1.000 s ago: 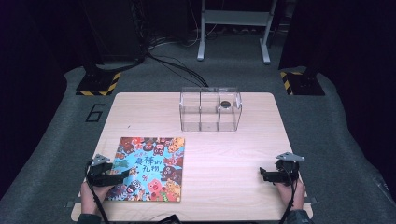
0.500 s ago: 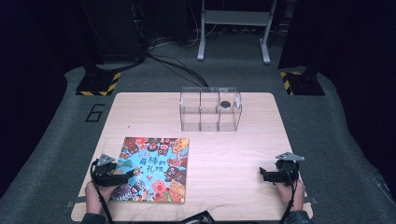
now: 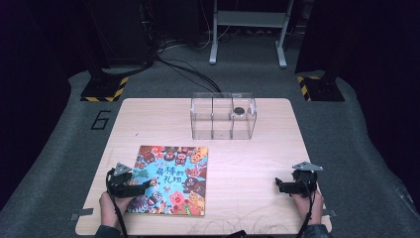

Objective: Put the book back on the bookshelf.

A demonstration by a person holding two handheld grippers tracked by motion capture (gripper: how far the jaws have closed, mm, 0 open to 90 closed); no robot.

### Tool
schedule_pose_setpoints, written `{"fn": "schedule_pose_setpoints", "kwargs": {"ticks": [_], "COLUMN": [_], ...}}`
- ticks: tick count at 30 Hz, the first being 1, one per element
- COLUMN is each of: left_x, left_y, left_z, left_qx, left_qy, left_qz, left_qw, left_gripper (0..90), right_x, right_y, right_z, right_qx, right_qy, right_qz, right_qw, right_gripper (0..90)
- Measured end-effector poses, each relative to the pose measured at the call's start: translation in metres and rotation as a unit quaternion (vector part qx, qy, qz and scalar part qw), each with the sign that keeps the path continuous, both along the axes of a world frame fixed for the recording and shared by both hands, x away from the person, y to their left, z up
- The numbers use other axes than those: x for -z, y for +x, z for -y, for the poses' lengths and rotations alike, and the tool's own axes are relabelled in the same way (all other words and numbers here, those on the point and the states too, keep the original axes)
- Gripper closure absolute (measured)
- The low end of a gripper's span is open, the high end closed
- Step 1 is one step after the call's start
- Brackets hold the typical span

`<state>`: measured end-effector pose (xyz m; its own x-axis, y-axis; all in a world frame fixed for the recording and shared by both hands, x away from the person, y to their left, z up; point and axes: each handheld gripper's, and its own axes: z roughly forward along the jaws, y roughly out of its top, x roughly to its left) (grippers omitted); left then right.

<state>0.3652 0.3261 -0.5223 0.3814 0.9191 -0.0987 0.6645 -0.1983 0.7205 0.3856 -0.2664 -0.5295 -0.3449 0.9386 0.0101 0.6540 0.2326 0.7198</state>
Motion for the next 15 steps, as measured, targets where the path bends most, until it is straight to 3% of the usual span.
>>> {"fn": "schedule_pose_setpoints", "kwargs": {"ticks": [4,15], "left_x": [-0.001,0.000], "left_y": [0.002,0.004], "left_z": [0.011,0.041], "left_qx": [0.013,0.016], "left_qy": [0.005,-0.004], "left_qz": [-0.005,-0.001], "left_qw": [0.9999,0.9999], "left_gripper": [13.2,13.5], "right_x": [0.000,0.000], "right_y": [0.000,0.000], "right_z": [0.000,0.000], "right_qx": [0.000,0.001], "right_qy": [0.000,0.000], "right_qz": [0.000,0.001], "right_qw": [1.0000,1.0000], "right_gripper": [0.0,0.2]}}
